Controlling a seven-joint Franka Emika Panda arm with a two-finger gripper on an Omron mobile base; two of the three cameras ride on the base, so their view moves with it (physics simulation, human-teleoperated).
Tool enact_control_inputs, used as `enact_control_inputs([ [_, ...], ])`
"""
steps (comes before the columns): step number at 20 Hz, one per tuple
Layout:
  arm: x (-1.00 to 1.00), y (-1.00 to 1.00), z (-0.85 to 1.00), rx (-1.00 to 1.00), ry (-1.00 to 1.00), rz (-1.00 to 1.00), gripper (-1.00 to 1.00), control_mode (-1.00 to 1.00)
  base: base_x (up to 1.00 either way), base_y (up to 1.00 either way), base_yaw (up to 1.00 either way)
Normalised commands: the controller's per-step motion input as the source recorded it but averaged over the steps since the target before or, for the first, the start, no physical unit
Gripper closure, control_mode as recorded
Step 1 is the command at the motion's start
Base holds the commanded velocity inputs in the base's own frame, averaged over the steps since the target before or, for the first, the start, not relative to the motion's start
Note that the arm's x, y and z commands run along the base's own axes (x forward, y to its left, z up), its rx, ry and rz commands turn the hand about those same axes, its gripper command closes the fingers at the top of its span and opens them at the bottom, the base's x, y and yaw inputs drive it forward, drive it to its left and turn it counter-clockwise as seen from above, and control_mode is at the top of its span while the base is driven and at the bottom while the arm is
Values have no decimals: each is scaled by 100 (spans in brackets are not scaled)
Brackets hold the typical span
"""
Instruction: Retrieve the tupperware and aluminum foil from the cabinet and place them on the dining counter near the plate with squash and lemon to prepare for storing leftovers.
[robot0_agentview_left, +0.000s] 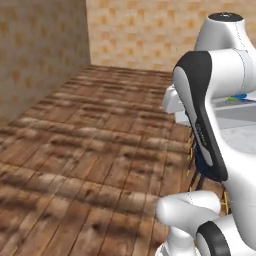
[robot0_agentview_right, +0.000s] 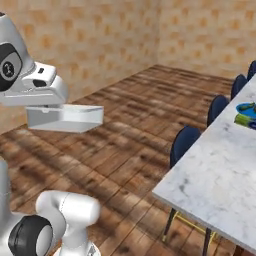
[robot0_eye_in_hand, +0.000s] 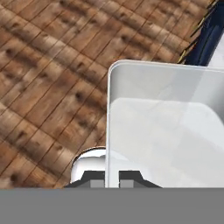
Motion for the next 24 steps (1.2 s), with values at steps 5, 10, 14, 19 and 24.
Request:
enact_control_inputs([
  [5, 0, 0, 0, 0, 0, 0, 100, 100, 77, 89, -64],
  [10, 0, 0, 0, 0, 0, 0, 100, 100, 91, 95, -58],
  [14, 0, 0, 0, 0, 0, 0, 100, 100, 100, 100, -46],
  [19, 0, 0, 0, 0, 0, 0, 100, 100, 100, 87, -45],
  [24, 0, 0, 0, 0, 0, 0, 100, 100, 100, 65, -49],
])
